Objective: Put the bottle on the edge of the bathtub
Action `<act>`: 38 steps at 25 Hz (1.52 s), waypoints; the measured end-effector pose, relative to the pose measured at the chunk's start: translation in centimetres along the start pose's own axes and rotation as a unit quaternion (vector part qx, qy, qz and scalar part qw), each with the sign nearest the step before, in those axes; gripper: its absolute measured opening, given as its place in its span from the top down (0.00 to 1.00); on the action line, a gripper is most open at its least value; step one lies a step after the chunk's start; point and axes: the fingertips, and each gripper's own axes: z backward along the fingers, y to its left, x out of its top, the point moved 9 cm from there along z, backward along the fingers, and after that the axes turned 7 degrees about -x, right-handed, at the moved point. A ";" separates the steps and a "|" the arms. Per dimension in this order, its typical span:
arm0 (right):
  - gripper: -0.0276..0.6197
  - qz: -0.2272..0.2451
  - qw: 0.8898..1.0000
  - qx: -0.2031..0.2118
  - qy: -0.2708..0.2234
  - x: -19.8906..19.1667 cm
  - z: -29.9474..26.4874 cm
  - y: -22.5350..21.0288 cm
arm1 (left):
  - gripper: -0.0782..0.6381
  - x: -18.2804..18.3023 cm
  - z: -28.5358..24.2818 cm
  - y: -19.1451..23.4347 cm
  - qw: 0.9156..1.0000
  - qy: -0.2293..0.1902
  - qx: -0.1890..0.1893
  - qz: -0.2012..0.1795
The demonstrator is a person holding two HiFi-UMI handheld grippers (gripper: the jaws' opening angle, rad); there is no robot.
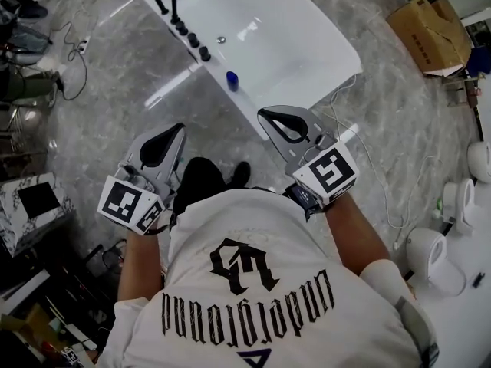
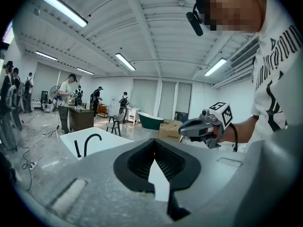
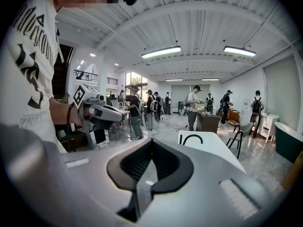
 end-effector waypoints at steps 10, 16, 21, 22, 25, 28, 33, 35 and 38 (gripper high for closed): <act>0.95 0.004 1.000 0.006 -0.001 0.5 -0.7 3.2 | 0.88 -0.7 2.8 -0.6 1.000 -0.004 -0.005 -0.001; 0.95 0.004 1.000 -0.010 -0.011 1.2 -0.4 7.9 | 0.88 -1.8 6.6 -1.2 1.000 -0.003 -0.028 -0.006; 0.95 0.000 0.999 -0.038 -0.016 1.7 1.0 14.0 | 0.88 -2.9 11.4 -3.2 0.998 -0.007 -0.061 -0.022; 0.95 0.000 0.999 -0.044 -0.018 1.6 1.4 15.3 | 0.88 -3.3 12.5 -3.7 0.997 -0.007 -0.067 -0.023; 0.95 0.008 0.998 -0.063 -0.011 1.1 3.1 19.4 | 0.88 -4.4 16.2 -5.6 0.996 -0.008 -0.085 -0.028; 0.96 0.016 0.997 -0.074 -0.016 1.1 4.3 24.5 | 0.88 -5.5 20.7 -7.4 0.994 -0.015 -0.098 -0.036; 0.95 0.013 0.995 -0.095 -0.015 1.3 6.3 32.9 | 0.88 -7.5 27.3 -10.3 0.992 -0.019 -0.121 -0.042; 0.95 0.008 0.995 -0.103 -0.015 1.5 7.2 35.7 | 0.88 -7.9 29.3 -11.3 0.990 -0.021 -0.128 -0.045; 0.96 0.013 0.994 -0.112 -0.010 1.2 8.4 38.6 | 0.88 -8.2 31.7 -12.2 0.990 -0.024 -0.134 -0.046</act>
